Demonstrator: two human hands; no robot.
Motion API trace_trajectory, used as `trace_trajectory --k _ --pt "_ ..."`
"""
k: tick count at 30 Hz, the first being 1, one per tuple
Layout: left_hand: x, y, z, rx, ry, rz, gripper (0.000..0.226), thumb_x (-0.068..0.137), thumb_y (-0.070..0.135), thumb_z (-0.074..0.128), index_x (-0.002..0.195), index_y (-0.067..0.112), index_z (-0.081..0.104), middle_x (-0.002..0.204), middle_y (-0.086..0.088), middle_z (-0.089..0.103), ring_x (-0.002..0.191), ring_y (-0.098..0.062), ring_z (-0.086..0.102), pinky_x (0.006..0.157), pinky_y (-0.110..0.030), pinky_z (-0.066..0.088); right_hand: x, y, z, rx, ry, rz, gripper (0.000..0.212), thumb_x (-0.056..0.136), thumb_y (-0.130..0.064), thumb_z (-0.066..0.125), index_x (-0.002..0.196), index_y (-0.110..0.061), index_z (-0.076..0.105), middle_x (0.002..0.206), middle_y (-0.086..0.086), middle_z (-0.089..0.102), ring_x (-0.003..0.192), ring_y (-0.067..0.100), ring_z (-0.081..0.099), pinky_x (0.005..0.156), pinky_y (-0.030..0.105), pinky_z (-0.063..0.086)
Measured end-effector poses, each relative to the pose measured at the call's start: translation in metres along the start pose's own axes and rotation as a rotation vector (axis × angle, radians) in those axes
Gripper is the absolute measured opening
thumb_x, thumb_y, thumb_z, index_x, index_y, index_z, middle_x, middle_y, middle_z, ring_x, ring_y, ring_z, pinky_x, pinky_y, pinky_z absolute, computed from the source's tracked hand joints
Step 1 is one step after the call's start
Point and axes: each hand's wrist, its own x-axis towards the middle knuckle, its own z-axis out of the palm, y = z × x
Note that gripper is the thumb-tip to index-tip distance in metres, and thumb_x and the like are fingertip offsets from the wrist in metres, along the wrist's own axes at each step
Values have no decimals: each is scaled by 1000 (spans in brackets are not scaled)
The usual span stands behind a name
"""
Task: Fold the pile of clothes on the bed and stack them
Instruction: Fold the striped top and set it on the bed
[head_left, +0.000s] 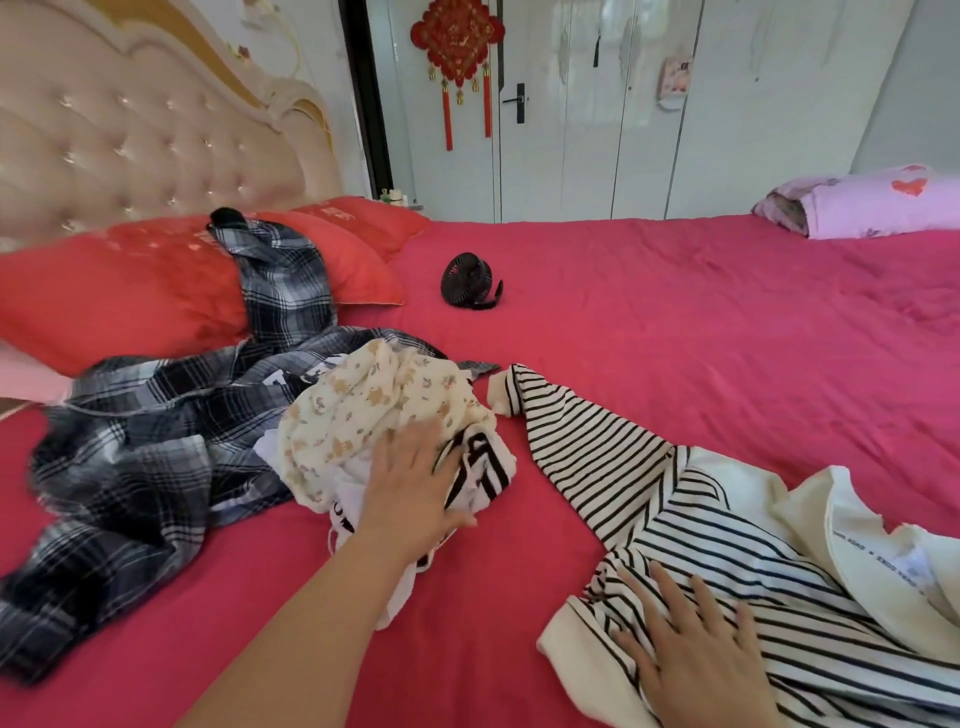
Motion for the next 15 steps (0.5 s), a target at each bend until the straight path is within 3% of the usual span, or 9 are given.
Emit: trace_trajectory --k 2,4,6,8,9,10,12,13,15 --pt "8 15 -1 -51 66 104 88 75 81 12 148 32 4 156 -3 -17 137 -24 -31 103 -52 -27 0 0 1 16 13 -22 82 91 -61 -1 100 -29 74 101 1 73 88 34 70 73 64 47" --pt "17 35 -3 -46 81 207 77 78 77 3 144 41 -9 147 -2 -35 129 -27 -44 99 -55 -33 -4 -1 5 29 16 -23 80 91 -62 -1 101 -32 73 102 0 73 88 34 70 75 64 47" --pt "26 47 2 13 20 287 64 87 68 15 143 46 -9 146 -2 -38 129 -32 -43 95 -58 -35 -5 -2 9 86 58 -44 70 90 -64 -1 116 -43 61 116 -9 67 95 35 67 88 62 42" --pt "32 52 14 61 -101 289 57 92 59 20 144 47 -1 152 -4 -29 133 -34 -37 92 -59 -37 -4 -2 12 120 189 -113 55 89 -66 -2 138 -55 21 148 -29 24 109 31 52 113 50 15" --pt "35 52 20 72 -157 268 53 94 57 16 144 46 0 154 -4 -25 134 -35 -34 90 -60 -36 0 0 15 138 256 -136 54 88 -66 -1 141 -54 4 151 -31 0 113 28 44 115 42 3" --pt "36 49 27 68 -190 240 51 95 55 13 144 47 2 155 -4 -22 136 -36 -31 89 -61 -35 3 2 20 150 297 -150 56 88 -66 0 142 -52 -3 151 -30 -12 120 27 37 114 38 0" --pt "38 41 37 54 -204 180 49 96 51 12 145 47 6 156 -1 -18 139 -35 -25 88 -62 -34 9 7 24 158 352 -155 57 88 -67 1 142 -51 -4 151 -29 -15 144 18 7 114 35 -2" --pt "39 35 38 56 -203 155 48 97 49 14 145 46 10 156 0 -16 140 -34 -21 88 -61 -35 11 8 24 154 381 -155 57 88 -67 1 142 -51 -4 151 -28 -14 144 8 -8 114 34 -4" --pt "41 19 40 80 -199 113 47 97 45 16 144 44 17 157 0 -12 142 -32 -15 90 -60 -34 15 9 25 143 409 -163 57 88 -66 2 142 -51 -3 151 -29 -13 141 0 -15 114 34 -5"
